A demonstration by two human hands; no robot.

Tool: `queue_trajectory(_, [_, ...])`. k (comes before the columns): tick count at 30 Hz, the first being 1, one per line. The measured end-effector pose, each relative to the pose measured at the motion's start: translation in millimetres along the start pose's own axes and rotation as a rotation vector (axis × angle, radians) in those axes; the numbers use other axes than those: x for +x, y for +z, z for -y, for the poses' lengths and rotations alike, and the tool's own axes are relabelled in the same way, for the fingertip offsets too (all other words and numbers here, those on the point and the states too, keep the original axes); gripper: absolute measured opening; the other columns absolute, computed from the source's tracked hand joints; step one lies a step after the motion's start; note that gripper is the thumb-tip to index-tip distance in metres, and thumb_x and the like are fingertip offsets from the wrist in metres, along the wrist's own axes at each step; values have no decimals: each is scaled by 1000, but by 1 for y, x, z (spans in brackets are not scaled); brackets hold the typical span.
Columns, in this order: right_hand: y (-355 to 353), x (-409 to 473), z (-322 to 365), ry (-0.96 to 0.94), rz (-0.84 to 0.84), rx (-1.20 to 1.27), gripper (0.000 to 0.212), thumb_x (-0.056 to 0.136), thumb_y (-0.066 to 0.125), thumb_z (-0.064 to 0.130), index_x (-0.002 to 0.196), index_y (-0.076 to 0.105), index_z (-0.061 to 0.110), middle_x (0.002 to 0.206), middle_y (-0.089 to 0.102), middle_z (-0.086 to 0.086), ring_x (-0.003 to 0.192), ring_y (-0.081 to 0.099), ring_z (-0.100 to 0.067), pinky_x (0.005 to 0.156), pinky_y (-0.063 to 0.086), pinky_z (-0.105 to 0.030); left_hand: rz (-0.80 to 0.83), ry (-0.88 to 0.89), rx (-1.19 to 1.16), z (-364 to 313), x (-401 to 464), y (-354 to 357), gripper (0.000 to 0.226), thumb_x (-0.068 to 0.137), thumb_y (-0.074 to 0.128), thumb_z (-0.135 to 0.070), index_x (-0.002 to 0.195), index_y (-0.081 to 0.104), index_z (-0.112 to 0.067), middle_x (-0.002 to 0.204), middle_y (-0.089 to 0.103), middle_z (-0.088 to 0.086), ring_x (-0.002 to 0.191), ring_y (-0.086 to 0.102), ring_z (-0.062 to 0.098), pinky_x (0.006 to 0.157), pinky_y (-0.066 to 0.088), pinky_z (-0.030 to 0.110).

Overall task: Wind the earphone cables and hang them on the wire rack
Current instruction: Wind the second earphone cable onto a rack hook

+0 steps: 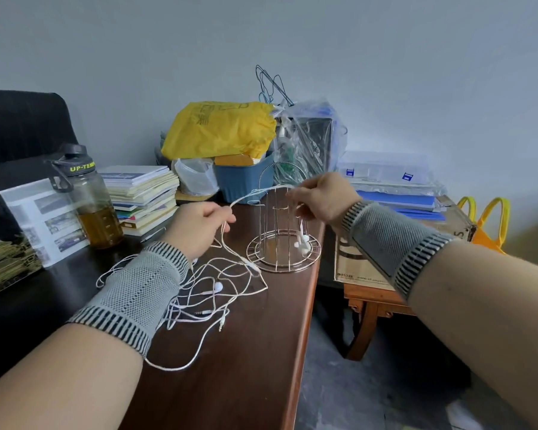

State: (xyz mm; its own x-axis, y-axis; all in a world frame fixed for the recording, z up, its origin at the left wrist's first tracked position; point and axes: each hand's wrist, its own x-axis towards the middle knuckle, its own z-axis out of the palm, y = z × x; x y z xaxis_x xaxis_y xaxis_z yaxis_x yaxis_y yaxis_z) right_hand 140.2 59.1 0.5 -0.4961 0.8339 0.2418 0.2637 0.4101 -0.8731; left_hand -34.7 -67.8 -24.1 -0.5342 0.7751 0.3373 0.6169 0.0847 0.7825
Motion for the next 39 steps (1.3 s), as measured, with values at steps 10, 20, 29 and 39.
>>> queue_trajectory(10, [-2, 54, 31, -81, -114, -205, 17, 92, 61, 13, 100, 72, 2, 80, 71, -7, 74, 71, -20, 75, 60, -40, 107, -56, -298, -15, 4, 12, 22, 97, 54, -17, 78, 63, -11, 52, 51, -4, 44, 45, 11, 56, 42, 30])
queue_trajectory(20, [10, 44, 7, -56, 126, -444, 14, 89, 64, 14, 97, 74, 9, 94, 73, -8, 89, 69, -24, 86, 56, -35, 354, -81, -133, -6, -18, 22, 26, 87, 57, -7, 62, 61, -11, 48, 43, -4, 46, 38, 10, 49, 40, 24])
queue_trajectory(29, [21, -23, -37, 191, 78, -40, 31, 92, 59, 34, 85, 71, 6, 75, 68, -4, 58, 56, -13, 58, 49, -28, 399, -83, -172, 3, -49, 49, 20, 92, 58, -18, 80, 69, -7, 52, 54, -6, 43, 44, 11, 57, 41, 27])
queue_trajectory(39, [42, -52, -53, 317, 160, 202, 26, 86, 63, 17, 61, 65, 12, 67, 61, -6, 64, 55, -17, 59, 42, -28, 463, 2, -11, 4, -62, 50, 23, 92, 58, -21, 73, 70, -16, 50, 52, -8, 45, 43, 8, 55, 44, 27])
